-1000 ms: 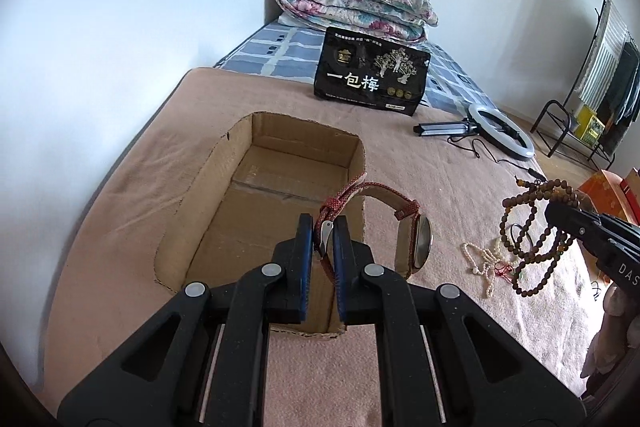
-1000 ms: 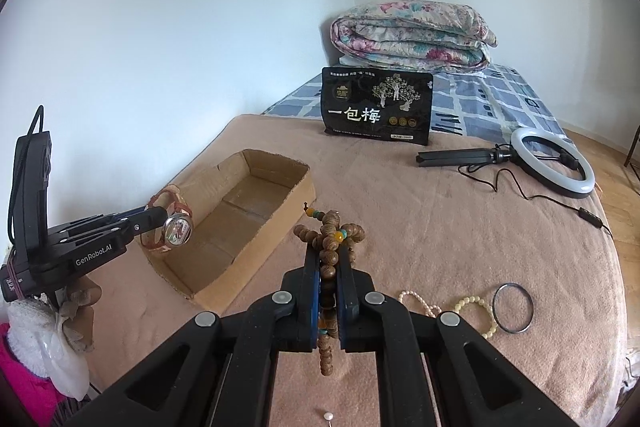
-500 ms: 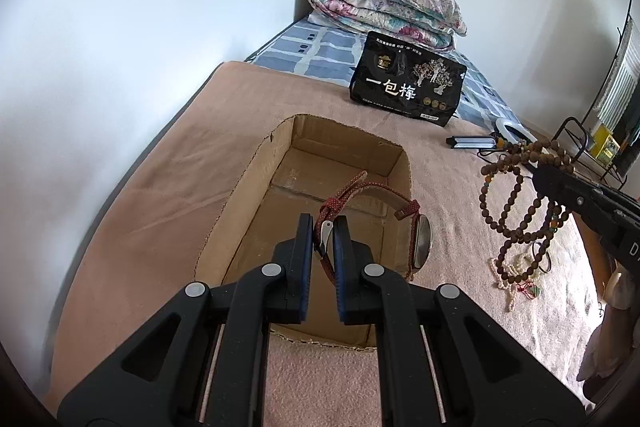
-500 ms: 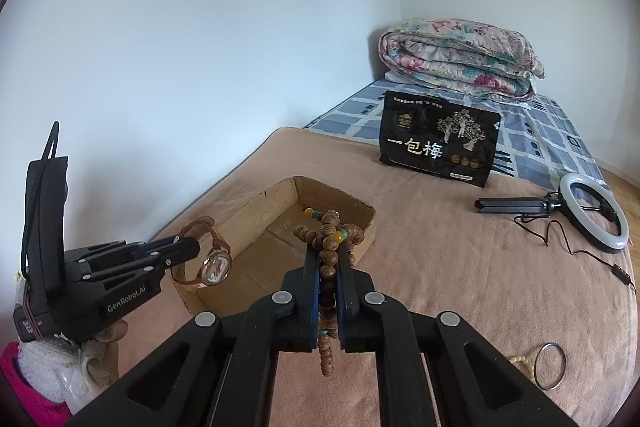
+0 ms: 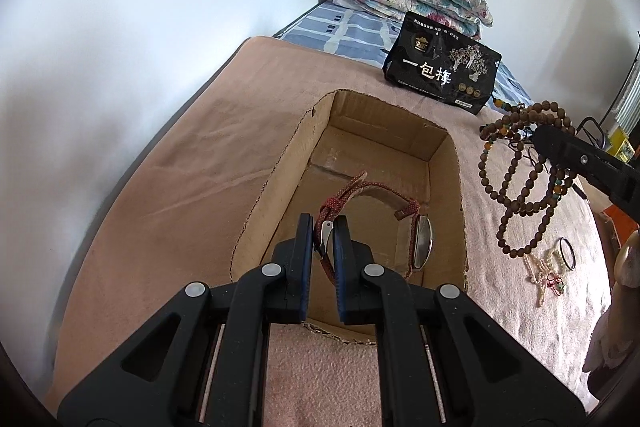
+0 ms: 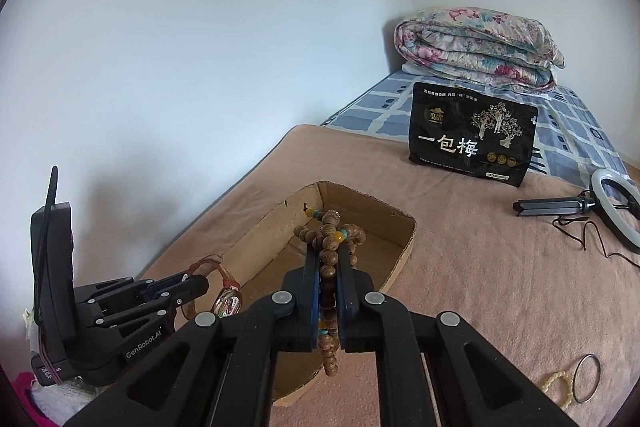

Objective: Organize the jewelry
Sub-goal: 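Carry the watch with the left gripper while the right carries the beads over the box, then open the left gripper over the box while the right releases the beads inside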

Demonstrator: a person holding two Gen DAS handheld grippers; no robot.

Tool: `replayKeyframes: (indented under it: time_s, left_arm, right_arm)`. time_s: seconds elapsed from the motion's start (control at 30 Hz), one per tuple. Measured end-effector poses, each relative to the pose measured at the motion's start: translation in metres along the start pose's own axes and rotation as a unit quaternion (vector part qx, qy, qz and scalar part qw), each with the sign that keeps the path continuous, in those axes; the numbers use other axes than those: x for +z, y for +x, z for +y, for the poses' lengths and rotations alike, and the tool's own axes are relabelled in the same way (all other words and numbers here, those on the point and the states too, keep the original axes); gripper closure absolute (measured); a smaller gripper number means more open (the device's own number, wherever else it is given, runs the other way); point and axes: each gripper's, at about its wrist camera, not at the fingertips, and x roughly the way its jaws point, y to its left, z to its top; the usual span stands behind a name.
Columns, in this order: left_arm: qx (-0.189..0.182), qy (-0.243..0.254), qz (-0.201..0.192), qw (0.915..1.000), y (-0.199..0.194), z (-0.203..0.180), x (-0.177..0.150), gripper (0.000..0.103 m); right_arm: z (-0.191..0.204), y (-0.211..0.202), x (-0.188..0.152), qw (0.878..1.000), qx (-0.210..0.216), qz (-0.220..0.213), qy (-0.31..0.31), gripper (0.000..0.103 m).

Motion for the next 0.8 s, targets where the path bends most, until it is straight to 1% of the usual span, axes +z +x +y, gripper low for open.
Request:
replayKeyframes:
  time_s: [0.23, 0.37, 0.8]
  left_arm:
    - [0.003, -0.003, 0.008, 1.0000, 0.008, 0.003, -0.001, 0.095]
    - [0.005, -0.003, 0.016, 0.9999, 0.015, 0.004, -0.002, 0.095]
    - [0.006, -0.004, 0.042, 0.9991, 0.036, 0.003, -0.005, 0.095]
  right_arm:
    - [0.006, 0.019, -0.001, 1.000, 0.008, 0.007, 0.001, 0.099]
    - [0.006, 0.033, -0.005, 1.000, 0.011, 0.019, 0.005, 0.099]
    - [-0.001, 0.065, -0.017, 0.999, -0.001, 0.051, 0.004, 0.099]
